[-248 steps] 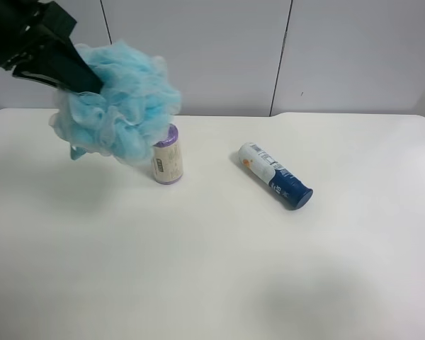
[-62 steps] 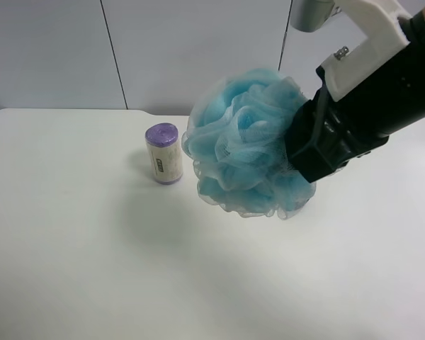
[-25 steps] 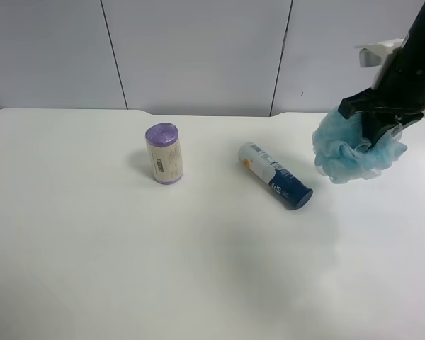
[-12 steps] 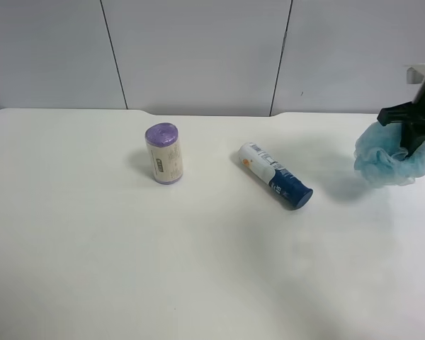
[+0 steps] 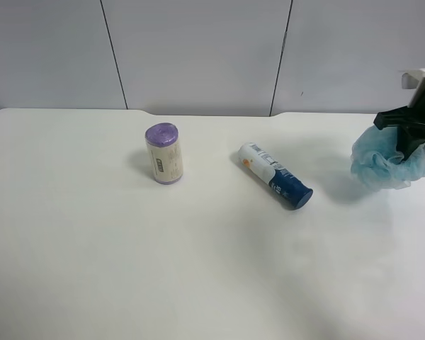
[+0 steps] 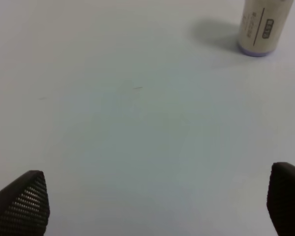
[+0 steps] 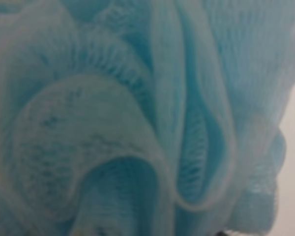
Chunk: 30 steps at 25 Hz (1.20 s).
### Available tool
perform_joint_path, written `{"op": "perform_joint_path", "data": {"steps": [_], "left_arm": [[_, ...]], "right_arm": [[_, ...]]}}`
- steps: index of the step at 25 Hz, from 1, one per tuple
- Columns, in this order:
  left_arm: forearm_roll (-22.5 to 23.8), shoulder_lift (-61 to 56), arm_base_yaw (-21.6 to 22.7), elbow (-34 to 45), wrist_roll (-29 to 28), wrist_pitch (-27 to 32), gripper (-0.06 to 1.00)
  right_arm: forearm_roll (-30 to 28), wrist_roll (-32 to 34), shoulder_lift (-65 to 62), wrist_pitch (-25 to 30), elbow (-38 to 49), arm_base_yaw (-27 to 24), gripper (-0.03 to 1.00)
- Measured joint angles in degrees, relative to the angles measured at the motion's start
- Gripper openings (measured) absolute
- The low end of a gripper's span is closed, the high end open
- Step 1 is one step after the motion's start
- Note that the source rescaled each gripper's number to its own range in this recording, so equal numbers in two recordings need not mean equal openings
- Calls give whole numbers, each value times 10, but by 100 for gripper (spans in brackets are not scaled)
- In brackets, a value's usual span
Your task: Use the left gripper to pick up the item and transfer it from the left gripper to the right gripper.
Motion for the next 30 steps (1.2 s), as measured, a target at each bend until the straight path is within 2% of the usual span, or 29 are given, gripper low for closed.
{"op": "perform_joint_path", "data": {"steps": [30], "left_arm": [[0, 0, 0, 0, 0, 0, 87]], "right_arm": [[6, 12, 0, -20, 0, 0, 3]]}}
